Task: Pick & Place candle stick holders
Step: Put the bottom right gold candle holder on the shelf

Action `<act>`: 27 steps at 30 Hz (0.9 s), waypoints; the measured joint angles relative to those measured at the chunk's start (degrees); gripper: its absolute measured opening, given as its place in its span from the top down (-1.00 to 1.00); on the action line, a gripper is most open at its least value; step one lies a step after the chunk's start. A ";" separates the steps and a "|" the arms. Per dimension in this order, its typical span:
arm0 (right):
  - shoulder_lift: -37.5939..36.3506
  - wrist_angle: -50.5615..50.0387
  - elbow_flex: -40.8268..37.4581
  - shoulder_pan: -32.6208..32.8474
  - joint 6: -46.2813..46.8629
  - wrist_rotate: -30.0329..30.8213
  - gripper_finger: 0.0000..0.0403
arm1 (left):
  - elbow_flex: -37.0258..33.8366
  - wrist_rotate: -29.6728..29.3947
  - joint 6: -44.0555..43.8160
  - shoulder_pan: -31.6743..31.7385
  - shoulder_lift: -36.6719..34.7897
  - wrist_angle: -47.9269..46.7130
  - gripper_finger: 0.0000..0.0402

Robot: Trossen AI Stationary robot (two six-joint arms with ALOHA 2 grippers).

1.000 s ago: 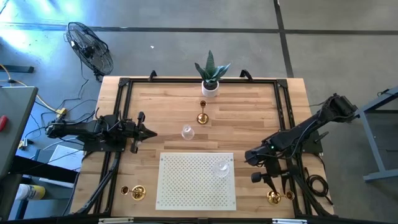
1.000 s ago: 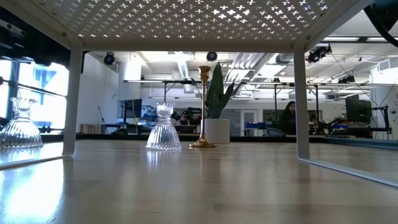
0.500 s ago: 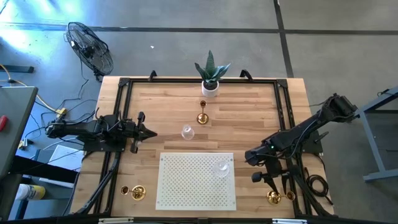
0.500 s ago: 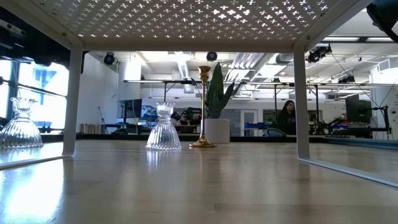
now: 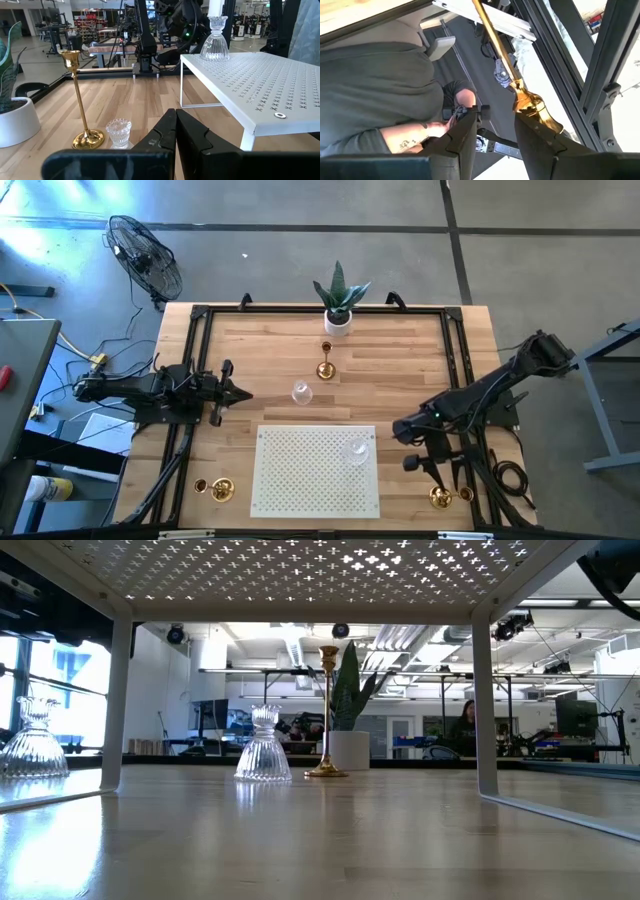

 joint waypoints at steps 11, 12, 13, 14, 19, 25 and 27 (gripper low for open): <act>-0.73 -4.17 2.22 -0.77 -3.01 3.64 0.38 | 0.01 0.00 -0.02 -0.01 0.02 0.00 0.99; -1.03 -6.86 3.46 -0.45 -2.98 4.95 0.38 | -0.01 0.02 0.00 -0.01 0.02 0.00 0.99; -1.30 -10.19 4.95 -0.15 -3.19 6.57 0.39 | -0.01 0.00 0.00 -0.01 0.02 0.00 0.99; -1.41 -13.46 6.61 0.02 -3.90 7.90 0.40 | 0.00 0.00 -0.01 -0.01 0.01 0.00 0.99; -1.42 -25.58 14.05 0.83 -5.54 13.03 0.48 | 0.00 0.02 -0.01 -0.01 0.01 0.00 0.99; -1.42 -29.00 18.78 3.23 0.84 16.72 0.58 | -0.01 0.02 0.00 -0.01 0.00 0.00 0.99; -1.40 -29.03 19.54 4.16 3.03 18.17 0.61 | -0.01 0.02 -0.01 -0.01 0.00 0.00 0.99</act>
